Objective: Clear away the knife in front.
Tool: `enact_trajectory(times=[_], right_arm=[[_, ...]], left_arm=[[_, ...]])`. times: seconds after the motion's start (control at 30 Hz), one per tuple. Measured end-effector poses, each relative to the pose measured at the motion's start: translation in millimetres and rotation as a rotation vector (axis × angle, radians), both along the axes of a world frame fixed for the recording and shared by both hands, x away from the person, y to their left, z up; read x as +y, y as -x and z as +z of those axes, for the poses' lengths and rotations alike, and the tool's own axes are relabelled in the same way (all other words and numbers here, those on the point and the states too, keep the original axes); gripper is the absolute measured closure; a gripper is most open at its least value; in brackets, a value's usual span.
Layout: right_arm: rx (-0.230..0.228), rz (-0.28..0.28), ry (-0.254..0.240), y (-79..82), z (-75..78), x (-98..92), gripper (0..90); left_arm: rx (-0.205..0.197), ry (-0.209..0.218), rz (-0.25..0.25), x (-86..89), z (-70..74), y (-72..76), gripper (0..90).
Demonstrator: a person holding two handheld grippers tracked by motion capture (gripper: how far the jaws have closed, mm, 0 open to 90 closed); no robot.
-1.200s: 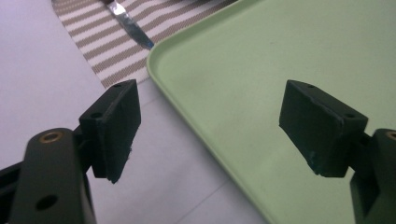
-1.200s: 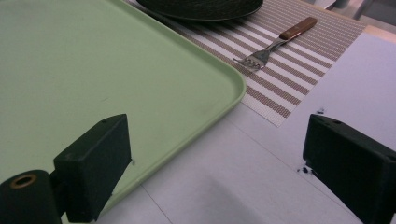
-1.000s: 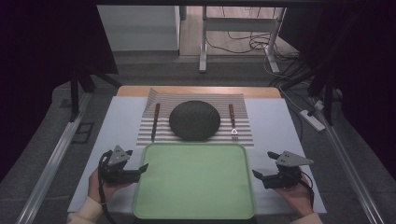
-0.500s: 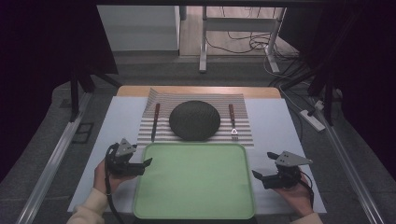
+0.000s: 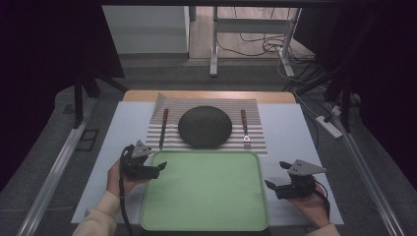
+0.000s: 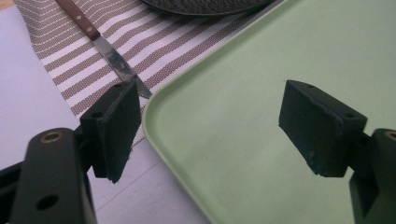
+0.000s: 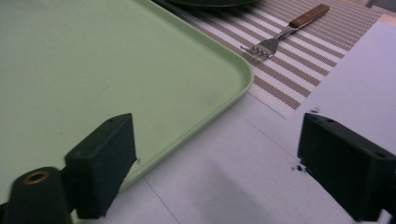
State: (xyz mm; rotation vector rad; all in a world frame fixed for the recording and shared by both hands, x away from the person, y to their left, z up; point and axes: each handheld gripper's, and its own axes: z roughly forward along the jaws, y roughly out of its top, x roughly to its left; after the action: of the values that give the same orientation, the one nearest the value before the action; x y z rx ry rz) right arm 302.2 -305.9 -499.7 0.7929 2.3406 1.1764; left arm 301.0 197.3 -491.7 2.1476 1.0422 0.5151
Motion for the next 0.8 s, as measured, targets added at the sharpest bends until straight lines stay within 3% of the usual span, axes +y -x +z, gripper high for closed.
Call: enact_trajectory(times=[0.2,0.3,0.4,0.5,0.6,0.67,0.8], right_arm=[[0.021,0.001,0.041,-1.1,-3.9,3.2,14.2],[0.062,0.007,0.062,-3.6,-8.0,4.1,14.4],[0.073,-0.011,0.112,-5.8,-13.0,5.9,14.9],[0.083,-0.010,0.094,-5.8,-12.5,4.9,16.6],[0.064,-0.019,0.079,-5.1,-10.7,4.1,16.5],[0.073,-0.017,0.072,-5.4,-10.6,3.6,16.4],[0.079,-0.008,0.064,-5.2,-10.6,4.0,16.4]], left_arm=[[0.003,-0.007,-0.010,-3.5,0.0,-4.5,22.0],[0.011,-0.014,-0.020,-6.0,-1.4,-6.5,22.0],[0.024,-0.031,-0.038,-9.1,-4.2,-8.0,21.9],[0.025,-0.036,-0.041,-10.5,-4.8,-8.3,21.9],[0.016,-0.035,-0.047,-13.3,-3.8,-9.2,22.4],[0.035,0.000,-0.063,-14.4,-3.7,-13.2,22.1],[0.030,-0.019,-0.054,-15.7,-2.7,-17.6,22.2]])
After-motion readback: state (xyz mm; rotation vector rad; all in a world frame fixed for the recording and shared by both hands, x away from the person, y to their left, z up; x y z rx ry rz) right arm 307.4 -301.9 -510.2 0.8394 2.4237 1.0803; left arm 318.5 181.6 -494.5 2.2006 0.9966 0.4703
